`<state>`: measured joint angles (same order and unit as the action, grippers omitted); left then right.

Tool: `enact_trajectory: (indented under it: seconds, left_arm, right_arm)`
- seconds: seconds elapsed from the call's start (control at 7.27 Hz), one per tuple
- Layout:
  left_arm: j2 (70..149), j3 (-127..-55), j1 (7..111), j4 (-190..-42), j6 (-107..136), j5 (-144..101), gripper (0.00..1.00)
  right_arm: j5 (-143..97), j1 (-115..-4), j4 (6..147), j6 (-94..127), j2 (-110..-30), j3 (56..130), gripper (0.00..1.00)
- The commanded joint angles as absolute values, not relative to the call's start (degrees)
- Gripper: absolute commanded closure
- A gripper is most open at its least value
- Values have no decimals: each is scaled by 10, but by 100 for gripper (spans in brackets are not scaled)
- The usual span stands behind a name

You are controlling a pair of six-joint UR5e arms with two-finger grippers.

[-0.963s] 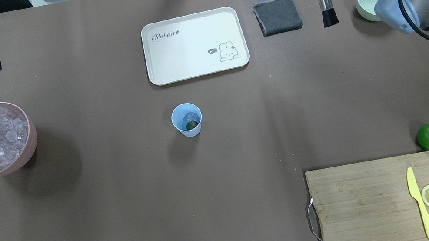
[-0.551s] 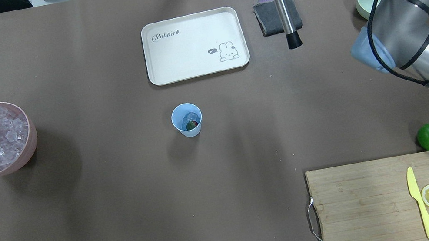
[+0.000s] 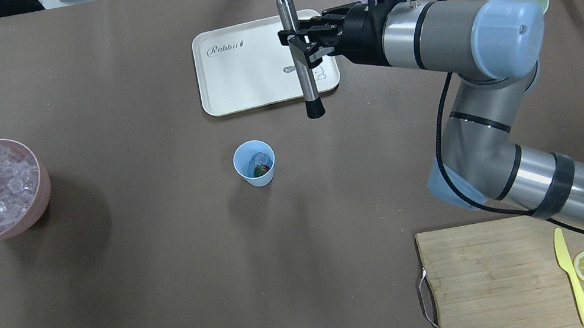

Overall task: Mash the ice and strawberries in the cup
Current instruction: 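Lower the pestle tip into the light-blue cup with the right gripper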

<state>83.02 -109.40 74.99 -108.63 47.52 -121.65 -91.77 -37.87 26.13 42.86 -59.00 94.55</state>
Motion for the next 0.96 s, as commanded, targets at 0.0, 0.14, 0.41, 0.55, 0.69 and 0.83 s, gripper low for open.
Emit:
enact_trajectory:
  seconds: [0.0, 0.14, 0.41, 0.55, 0.69, 0.83]
  left_arm:
    - [824, -1085, 751, -1086, 504, -1217, 3]
    - [824, -1073, 751, -1088, 504, -1217, 3]
    - [824, -1064, 751, -1090, 505, -1217, 3]
    - [824, -1063, 751, -1090, 505, -1217, 3]
    - [824, -1057, 751, -1091, 505, -1217, 3]
    - [824, -1052, 751, -1092, 505, -1217, 3]
  right_arm:
    - [-815, -333, 188, 430, -580, 943, 100]
    - [-790, -314, 162, 429, -568, 935, 100]
    - [-755, -297, 152, 424, -521, 858, 100]
    - [-737, -283, 129, 414, -499, 822, 100]
    - [-725, -272, 124, 410, -498, 817, 100]
    - [-724, -269, 124, 409, -501, 817, 100]
